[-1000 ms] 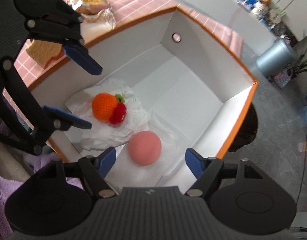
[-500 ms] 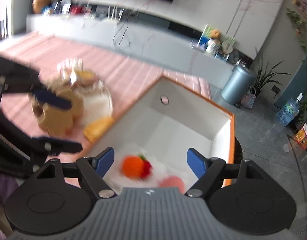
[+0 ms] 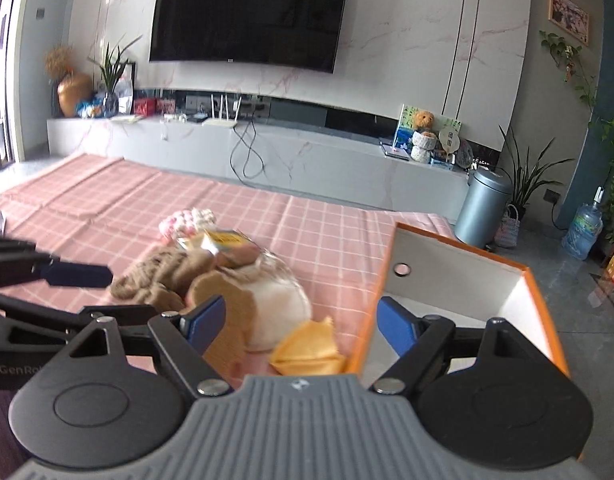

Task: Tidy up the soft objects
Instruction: 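Move both tools back over the remaining soft items, then grasp the brown towel bow with the left tool while the right tool grasps the felt bear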

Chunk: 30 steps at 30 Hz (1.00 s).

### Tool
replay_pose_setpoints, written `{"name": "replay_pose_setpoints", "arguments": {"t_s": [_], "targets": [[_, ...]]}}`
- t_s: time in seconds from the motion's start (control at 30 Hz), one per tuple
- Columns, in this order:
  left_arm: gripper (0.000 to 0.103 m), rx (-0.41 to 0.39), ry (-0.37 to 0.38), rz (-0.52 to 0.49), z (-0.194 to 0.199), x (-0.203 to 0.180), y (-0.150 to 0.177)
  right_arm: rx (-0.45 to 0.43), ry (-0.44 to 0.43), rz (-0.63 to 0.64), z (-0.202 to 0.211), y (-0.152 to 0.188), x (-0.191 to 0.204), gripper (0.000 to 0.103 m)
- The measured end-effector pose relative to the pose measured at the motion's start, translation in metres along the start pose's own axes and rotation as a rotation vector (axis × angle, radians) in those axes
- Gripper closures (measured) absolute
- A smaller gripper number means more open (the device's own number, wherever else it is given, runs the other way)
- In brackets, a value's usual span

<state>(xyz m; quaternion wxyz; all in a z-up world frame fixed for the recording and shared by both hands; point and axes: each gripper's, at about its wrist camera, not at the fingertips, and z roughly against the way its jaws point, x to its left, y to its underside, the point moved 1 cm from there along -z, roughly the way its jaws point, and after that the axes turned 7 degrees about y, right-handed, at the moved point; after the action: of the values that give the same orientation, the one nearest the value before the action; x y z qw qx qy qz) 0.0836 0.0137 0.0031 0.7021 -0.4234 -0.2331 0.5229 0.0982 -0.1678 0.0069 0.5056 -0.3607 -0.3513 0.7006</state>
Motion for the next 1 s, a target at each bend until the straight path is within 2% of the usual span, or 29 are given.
{"name": "replay_pose_setpoints", "arguments": {"t_s": [0.3, 0.6, 0.8, 1.0], "targets": [[0.036, -0.023, -0.105, 0.162, 0.013, 0.046, 0.026, 0.042, -0.041, -0.026, -0.023, 0.016, 0.034, 0.021], [0.037, 0.013, -0.095, 0.285, 0.005, 0.075, 0.035, 0.141, -0.088, -0.063, -0.067, 0.016, 0.045, 0.021], [0.037, 0.043, -0.141, 0.344, -0.011, 0.092, 0.033, 0.262, -0.156, -0.142, -0.106, 0.02, 0.048, 0.021], [0.037, 0.066, -0.147, 0.414, -0.022, 0.109, 0.033, 0.33, -0.198, -0.189, -0.133, 0.024, 0.052, 0.014]]}}
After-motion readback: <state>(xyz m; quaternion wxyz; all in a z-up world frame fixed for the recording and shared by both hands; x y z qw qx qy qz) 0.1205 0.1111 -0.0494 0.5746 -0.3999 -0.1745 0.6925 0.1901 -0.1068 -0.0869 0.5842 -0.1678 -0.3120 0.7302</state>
